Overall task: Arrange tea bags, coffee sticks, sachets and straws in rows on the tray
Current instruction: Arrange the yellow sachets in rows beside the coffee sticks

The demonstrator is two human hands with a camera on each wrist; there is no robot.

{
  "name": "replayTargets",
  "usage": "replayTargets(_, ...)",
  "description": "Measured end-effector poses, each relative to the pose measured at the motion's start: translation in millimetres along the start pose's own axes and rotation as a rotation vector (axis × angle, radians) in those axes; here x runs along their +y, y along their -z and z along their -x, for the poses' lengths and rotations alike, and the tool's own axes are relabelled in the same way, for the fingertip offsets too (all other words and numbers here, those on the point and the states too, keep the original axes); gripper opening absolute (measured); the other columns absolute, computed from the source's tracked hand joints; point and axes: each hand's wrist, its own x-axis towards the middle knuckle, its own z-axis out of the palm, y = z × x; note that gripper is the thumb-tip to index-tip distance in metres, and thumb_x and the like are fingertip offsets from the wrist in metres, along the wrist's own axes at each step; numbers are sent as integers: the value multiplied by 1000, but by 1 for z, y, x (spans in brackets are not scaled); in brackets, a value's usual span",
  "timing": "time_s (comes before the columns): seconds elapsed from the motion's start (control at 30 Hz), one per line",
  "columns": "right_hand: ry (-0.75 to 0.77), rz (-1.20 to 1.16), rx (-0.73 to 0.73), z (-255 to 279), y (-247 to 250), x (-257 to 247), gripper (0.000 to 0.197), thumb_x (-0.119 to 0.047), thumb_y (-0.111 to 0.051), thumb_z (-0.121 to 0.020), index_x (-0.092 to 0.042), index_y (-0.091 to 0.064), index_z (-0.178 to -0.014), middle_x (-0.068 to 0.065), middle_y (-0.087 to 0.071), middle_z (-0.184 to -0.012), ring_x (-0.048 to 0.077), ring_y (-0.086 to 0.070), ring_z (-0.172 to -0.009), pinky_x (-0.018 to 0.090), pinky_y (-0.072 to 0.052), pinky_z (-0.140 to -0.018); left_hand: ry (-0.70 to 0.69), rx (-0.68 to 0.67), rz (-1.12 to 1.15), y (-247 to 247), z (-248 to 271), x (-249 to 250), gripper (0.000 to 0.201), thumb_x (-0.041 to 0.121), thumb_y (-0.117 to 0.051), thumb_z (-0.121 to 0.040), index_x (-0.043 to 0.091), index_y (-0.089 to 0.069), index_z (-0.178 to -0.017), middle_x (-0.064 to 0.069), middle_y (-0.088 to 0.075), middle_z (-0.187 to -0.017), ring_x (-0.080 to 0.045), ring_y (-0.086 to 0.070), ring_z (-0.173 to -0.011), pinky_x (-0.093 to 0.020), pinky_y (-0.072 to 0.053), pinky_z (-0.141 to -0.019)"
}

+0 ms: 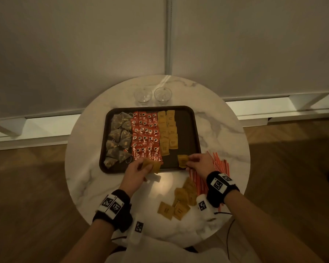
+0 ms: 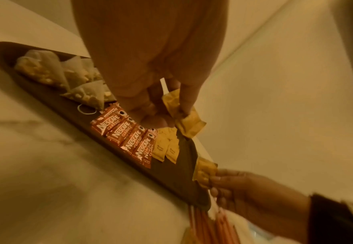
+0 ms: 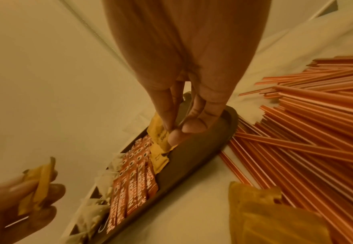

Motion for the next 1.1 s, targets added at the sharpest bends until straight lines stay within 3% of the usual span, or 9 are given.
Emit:
replayTargets(0.17, -14, 38, 52, -32, -2, -5, 15, -6, -68, -87, -9, -67, -102, 11, -73, -86, 9, -64, -61, 9, -47, -49, -99, -54, -374, -4, -43, 2, 23, 9, -67, -88, 23, -62, -105, 12, -61, -99, 3, -56, -90, -11, -42, -71)
replayTargets(0.3, -40, 67, 90, -62, -11, -8, 12, -6, -72, -84, -7, -69, -96, 8, -71, -78, 11, -62, -59, 8, -46, -49, -168, -91, -693, -13, -82, 8, 11, 23, -68, -89, 28, -64, -98, 9, -66, -95, -6, -61, -88, -22, -48, -78)
replayTargets(0.4, -75, 71, 99, -83, -18, -10, 12, -4, -74, -82, -2, -72, -93, 7, -69, -73, 12, -60, -53, 13, -49, -52, -208, -158, -824, -20, -103, 16, 15, 26, -62, -93, 23, -68, -106, 6, -68, -102, -7, -61, -90, -25, -52, -84)
replayTargets(0.5, -97, 90, 110, -98, -22, -10, 10, -6, -79, -77, -6, -73, -85, 7, -71, -74, 11, -60, -52, 18, -51, -54, -241, -214, -899, -24, -121, 20, 18, 25, -61, -94, 22, -70, -108, 4, -69, -107, -9, -61, -95, -24, -48, -89)
replayTargets(0.6, -114, 95, 111, -108, -21, -6, 12, -8, -81, -75, -11, -73, -82, 6, -71, -75, 10, -61, -54, 18, -52, -55, -291, -238, -973, -29, -135, 21, 16, 29, -61, -93, 26, -71, -105, 8, -69, -105, -11, -58, -100, -40, -43, -102)
replayTargets(0.73, -81, 119, 100, -111, -21, -3, 11, -13, -81, -76, -18, -72, -82, 3, -72, -77, 11, -64, -61, 21, -54, -59, -280, -301, -1114, -34, -144, 21, 19, 32, -56, -95, 31, -67, -111, 9, -63, -115, -15, -48, -117, -48, -23, -114)
replayTargets(0.93, -62, 231, 95, -114, -23, -2, 16, -22, -82, -76, -27, -66, -75, -2, -70, -74, 14, -67, -69, 30, -58, -68, -380, -187, -1168, -35, -148, 13, 26, 38, -55, -93, 29, -60, -116, 8, -55, -121, -16, -44, -119, -43, -24, -109)
replayTargets(1.0, -78, 236, 106, -113, -23, -5, 18, -25, -82, -75, -24, -65, -74, 1, -70, -75, 16, -67, -68, 31, -58, -65, -394, -159, -1100, -33, -146, 14, 27, 39, -57, -92, 29, -59, -117, 9, -55, -119, -15, -45, -116, -43, -26, -107)
replayTargets(1.1, -83, 179, 115, -105, -20, -12, 16, -25, -77, -82, -13, -67, -82, 5, -70, -77, 14, -62, -59, 20, -50, -50, -439, -162, -951, -30, -134, 12, 19, 33, -59, -91, 27, -64, -108, 8, -60, -109, -13, -50, -104, -41, -37, -101)
